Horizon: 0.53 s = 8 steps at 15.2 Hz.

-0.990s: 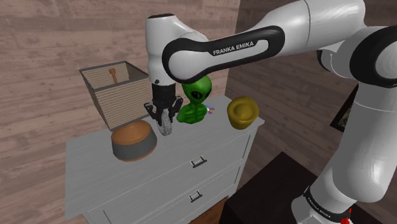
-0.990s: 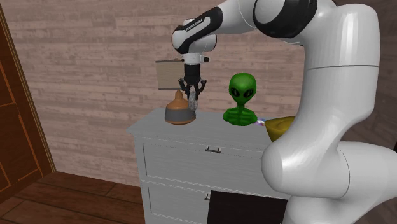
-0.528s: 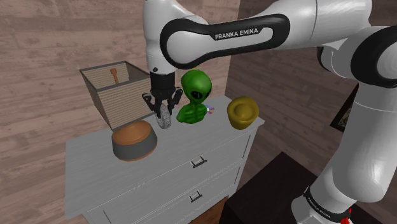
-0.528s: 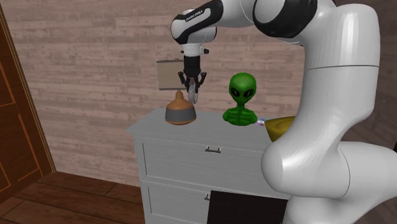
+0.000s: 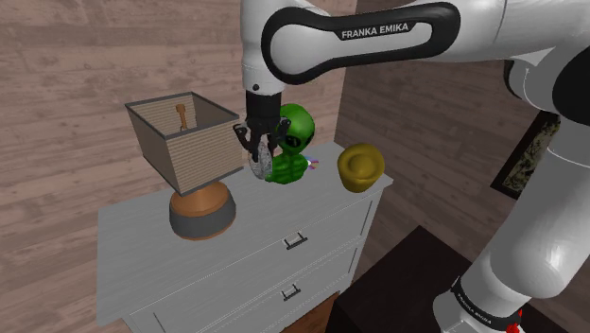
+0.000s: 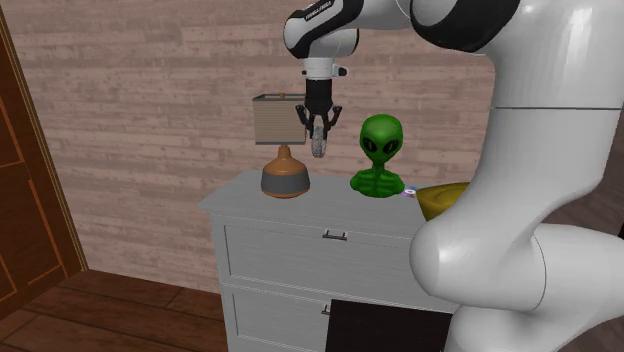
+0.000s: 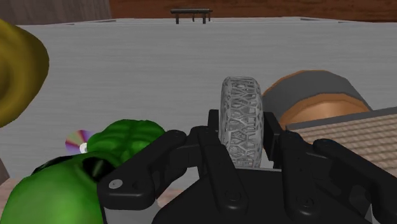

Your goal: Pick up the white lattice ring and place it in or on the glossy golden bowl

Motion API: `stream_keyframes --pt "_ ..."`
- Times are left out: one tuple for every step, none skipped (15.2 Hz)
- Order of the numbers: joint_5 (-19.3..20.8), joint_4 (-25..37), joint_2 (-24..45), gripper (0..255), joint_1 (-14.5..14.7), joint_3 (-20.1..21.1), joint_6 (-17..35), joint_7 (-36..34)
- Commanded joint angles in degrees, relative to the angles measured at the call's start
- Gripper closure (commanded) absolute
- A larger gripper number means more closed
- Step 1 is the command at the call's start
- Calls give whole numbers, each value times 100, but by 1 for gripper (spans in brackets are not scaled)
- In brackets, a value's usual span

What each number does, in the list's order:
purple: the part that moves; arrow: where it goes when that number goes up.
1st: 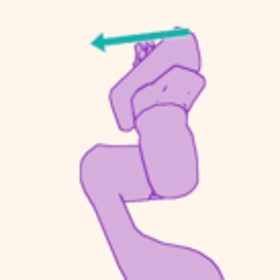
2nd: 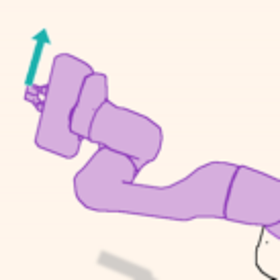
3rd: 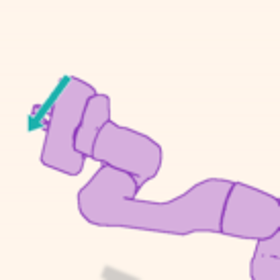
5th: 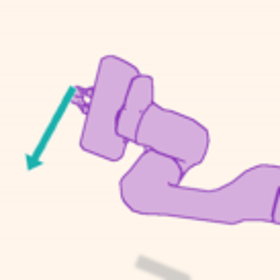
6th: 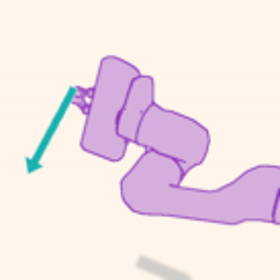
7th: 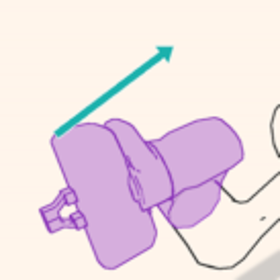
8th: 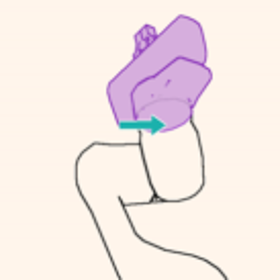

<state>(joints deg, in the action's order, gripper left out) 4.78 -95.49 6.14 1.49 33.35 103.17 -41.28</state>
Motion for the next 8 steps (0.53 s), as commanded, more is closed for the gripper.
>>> stream_keyframes --pt "-223 -360 -356 255 -215 -112 79 355" --pt "-321 -521 -520 255 -301 -182 104 528" --pt "-412 -672 -677 255 -383 -255 124 700" --pt "-497 -815 -827 255 -461 -329 140 872" --pt "-573 -950 -969 255 -526 -416 151 1042" --pt "-642 -1077 -1104 255 -590 -501 159 1210" --pt "-703 -1197 -1231 255 -648 -592 163 1377" --pt "-757 -1309 -1351 255 -705 -683 164 1542"
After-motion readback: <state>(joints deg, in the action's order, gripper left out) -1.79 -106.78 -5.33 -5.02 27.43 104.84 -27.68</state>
